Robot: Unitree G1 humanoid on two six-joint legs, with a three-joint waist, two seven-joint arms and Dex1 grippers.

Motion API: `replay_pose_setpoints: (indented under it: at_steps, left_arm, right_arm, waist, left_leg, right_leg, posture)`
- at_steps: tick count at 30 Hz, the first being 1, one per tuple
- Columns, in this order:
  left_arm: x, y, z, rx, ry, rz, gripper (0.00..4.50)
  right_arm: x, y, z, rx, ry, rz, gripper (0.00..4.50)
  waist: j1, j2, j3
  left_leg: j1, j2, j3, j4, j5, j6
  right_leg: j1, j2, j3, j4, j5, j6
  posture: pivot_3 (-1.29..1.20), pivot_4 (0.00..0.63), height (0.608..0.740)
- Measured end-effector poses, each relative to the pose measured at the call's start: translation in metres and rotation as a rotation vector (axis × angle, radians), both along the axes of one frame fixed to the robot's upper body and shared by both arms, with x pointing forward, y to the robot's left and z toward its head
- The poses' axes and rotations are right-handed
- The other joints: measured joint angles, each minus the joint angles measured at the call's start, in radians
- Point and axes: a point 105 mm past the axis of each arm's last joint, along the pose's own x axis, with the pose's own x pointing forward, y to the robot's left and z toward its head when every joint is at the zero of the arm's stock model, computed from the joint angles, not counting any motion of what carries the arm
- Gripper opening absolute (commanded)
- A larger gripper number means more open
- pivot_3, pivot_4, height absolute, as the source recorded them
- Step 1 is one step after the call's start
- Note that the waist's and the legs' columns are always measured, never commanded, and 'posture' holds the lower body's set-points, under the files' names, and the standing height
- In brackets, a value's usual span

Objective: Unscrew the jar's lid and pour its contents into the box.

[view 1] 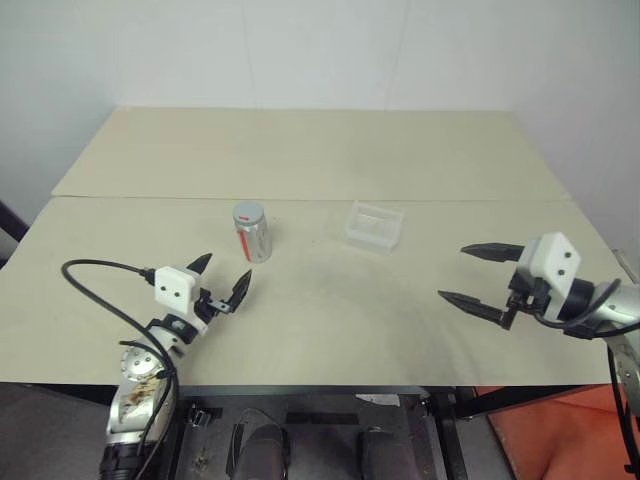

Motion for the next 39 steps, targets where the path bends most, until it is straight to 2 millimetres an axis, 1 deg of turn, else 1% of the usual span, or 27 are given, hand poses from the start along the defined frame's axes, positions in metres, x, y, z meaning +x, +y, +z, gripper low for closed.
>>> replay_pose_setpoints:
  at_steps: [4,6,10,14,19,26,29,33,39]
  left_arm:
    - [0.011,-0.001,0.005,-0.035,-0.049,0.03,4.48]
    - [0.018,-0.003,0.006,-0.063,-0.052,0.026,4.48]
    - [0.025,-0.006,0.007,-0.07,-0.06,0.015,4.48]
    - [0.035,-0.01,0.003,-0.095,-0.05,0.016,4.48]
    - [0.044,-0.015,0.002,-0.102,-0.05,0.008,4.48]
    - [0.053,-0.019,-0.01,-0.104,-0.012,0.004,4.48]
    - [0.06,-0.02,-0.006,-0.111,-0.021,0.005,4.48]
    - [0.068,-0.022,0.001,-0.12,-0.04,0.009,4.48]
    - [0.073,-0.026,0.001,-0.126,-0.033,-0.008,4.48]
  right_arm:
    - [-0.002,0.009,-0.004,-0.002,0.011,0.028,4.5]
    - [-0.002,0.01,-0.004,-0.002,0.007,0.027,4.5]
    - [-0.001,0.01,-0.004,-0.006,0.005,0.021,4.5]
    - [-0.001,0.008,-0.006,-0.018,0.007,0.011,4.5]
    - [-0.004,0.005,-0.015,-0.02,0.04,0.002,4.5]
    - [-0.005,0.005,-0.016,-0.019,0.034,-0.014,4.5]
    - [-0.008,0.004,-0.02,-0.02,0.048,-0.017,4.5]
    - [-0.007,0.004,-0.02,-0.019,0.044,-0.026,4.5]
    - [-0.007,0.003,-0.016,-0.015,0.027,-0.038,4.5]
  waist:
    - [0.0,0.0,0.0]
    - [-0.001,0.0,0.0]
    - [-0.001,0.0,0.0]
    - [-0.001,0.0,0.0]
    - [0.0,0.0,0.0]
    - [-0.002,0.0,0.0]
    - [0.001,0.0,0.0]
    - [0.003,0.0,0.0]
    - [0.004,0.0,0.0]
  left_leg:
    - [0.0,0.0,-0.001,0.0,0.0,0.0]
    - [0.0,0.0,-0.001,0.0,0.0,0.0]
    - [0.0,0.0,0.0,0.0,0.0,0.0]
    - [0.0,0.0,0.0,0.0,0.0,0.0]
    - [0.0,-0.001,0.0,0.0,0.0,0.0]
    - [0.0,-0.001,0.0,0.0,0.0,0.0]
    - [0.0,-0.001,0.0,0.0,0.0,0.0]
    - [0.0,-0.001,0.0,0.001,0.0,0.0]
    - [0.0,-0.001,0.0,0.0,0.0,0.0]
  right_leg:
    - [0.0,0.0,0.0,0.0,0.0,0.0]
    - [0.0,0.0,0.0,0.0,0.0,0.0]
    - [0.0,0.0,0.0,0.0,0.0,0.0]
    - [0.0,0.0,0.0,0.0,0.0,0.0]
    - [0.0,0.0,0.0,0.0,0.0,0.0]
    - [0.0,0.0,0.0,0.0,0.0,0.0]
    - [0.0,0.0,0.0,0.0,0.0,0.0]
    - [0.0,0.0,0.0,0.0,0.0,0.001]
    - [0.0,0.0,0.0,0.0,0.0,0.001]
  posture:
    - [0.0,0.15,0.74]
    - [0.0,0.15,0.74]
    - [0.0,0.15,0.74]
    - [0.0,0.15,0.74]
    - [0.0,0.15,0.74]
    - [0.0,0.15,0.74]
    - [0.0,0.15,0.74]
    - [0.0,0.15,0.74]
    - [0.0,0.15,0.74]
